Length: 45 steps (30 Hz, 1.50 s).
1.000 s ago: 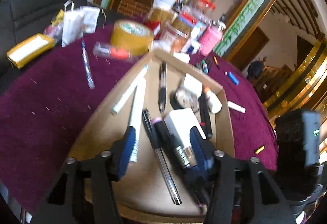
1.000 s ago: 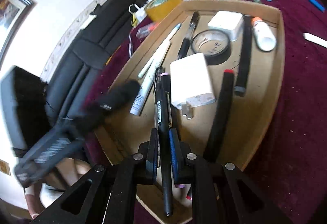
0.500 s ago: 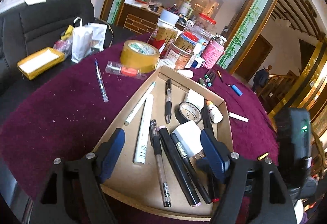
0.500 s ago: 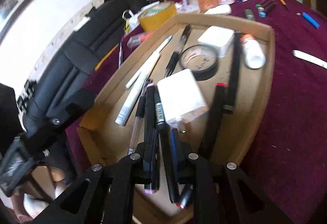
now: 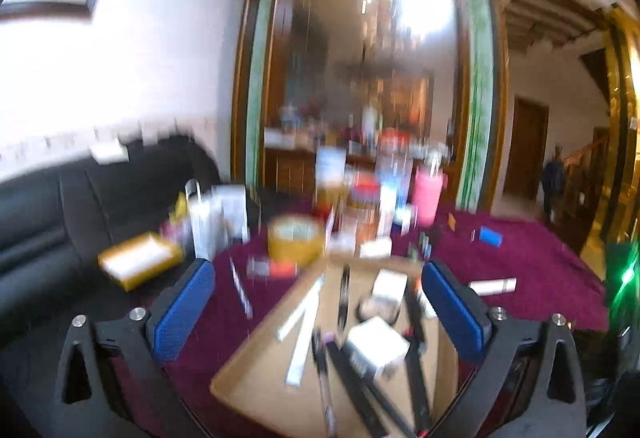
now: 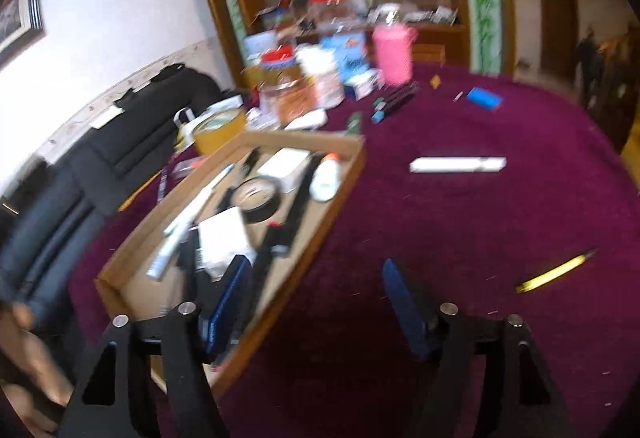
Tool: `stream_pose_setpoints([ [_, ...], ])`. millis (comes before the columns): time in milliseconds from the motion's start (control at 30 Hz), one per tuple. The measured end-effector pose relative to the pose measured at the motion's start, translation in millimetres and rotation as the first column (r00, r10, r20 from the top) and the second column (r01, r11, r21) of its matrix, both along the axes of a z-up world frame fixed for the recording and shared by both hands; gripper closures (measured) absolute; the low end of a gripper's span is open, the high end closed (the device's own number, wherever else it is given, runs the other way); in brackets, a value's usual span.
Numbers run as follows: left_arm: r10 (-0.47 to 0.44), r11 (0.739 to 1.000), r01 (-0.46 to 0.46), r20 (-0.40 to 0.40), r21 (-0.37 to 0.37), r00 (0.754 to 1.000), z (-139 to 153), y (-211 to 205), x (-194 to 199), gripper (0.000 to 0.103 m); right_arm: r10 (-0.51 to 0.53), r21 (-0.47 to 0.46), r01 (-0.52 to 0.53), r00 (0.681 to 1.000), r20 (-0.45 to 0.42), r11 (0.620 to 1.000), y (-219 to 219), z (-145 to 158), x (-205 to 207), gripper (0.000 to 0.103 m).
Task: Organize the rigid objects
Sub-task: 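Open both tools and move them back over the table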
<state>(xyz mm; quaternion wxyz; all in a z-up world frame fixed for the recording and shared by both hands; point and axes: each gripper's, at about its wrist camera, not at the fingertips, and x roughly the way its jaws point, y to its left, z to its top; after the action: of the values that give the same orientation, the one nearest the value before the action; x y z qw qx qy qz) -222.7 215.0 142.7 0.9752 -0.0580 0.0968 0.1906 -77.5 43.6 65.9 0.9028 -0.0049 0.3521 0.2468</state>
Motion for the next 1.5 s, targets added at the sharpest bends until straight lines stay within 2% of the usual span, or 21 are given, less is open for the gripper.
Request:
stream_pose_setpoints([
  [67,-0.036,0.999,0.036,0.055,0.001,0.998,7.2,-6.1,-5.1,0.0,-0.031,-0.022,0.032,0.997,0.073,0.999,-6.9,4.8,-7.7,0.017],
  [100,-0.051,0.999,0.052,0.046,-0.009,0.998,8.7,-7.8,-2.5,0.0,-0.042,-0.028,0.045,0.994,0.098,0.999,-9.7,7.5,-10.9,0.015],
  [233,-0.038,0.999,0.04,-0.096,0.017,0.995,7.0,-19.9,18.9,0.0,-0.071,-0.052,0.081,0.982,0.174,0.995,-18.0,16.3,-21.7,0.011],
  [367,-0.026,0.999,0.029,-0.092,0.027,0.995,5.0,-29.4,16.7,0.0,-0.089,-0.074,0.106,0.974,0.207,0.992,-24.5,18.3,-25.2,0.01],
  [467,-0.071,0.997,0.069,-0.115,-0.016,0.991,3.3,-30.5,22.4,0.0,-0.106,-0.063,0.121,0.974,0.199,0.991,-33.1,17.2,-24.1,0.01],
  [533,-0.133,0.99,0.123,-0.162,-0.072,0.978,-0.2,-29.6,30.0,0.0,-0.121,-0.061,0.135,0.973,0.195,0.989,-37.6,16.1,-22.7,0.01],
  [600,-0.174,0.983,0.156,-0.211,-0.095,0.962,-4.8,-33.6,38.5,0.0,-0.135,-0.06,0.149,0.973,0.189,0.987,-42.4,15.3,-21.5,0.01],
  [767,-0.121,0.993,0.115,-0.255,-0.038,0.959,-9.8,-45.8,42.8,0.0,-0.151,-0.065,0.166,0.971,0.186,0.984,-48.1,13.4,-20.6,0.01],
  [1233,-0.122,0.986,0.087,-0.261,-0.143,0.958,-17.8,-26.3,43.3,0.0,-0.14,-0.092,0.156,0.976,0.169,0.983,-45.6,7.2,-21.8,0.009],
  [1500,-0.095,0.989,0.061,-0.266,-0.133,0.959,-21.9,-23.1,40.9,0.0,-0.127,-0.109,0.148,0.977,0.173,0.983,-41.7,6.2,-25.0,0.009],
])
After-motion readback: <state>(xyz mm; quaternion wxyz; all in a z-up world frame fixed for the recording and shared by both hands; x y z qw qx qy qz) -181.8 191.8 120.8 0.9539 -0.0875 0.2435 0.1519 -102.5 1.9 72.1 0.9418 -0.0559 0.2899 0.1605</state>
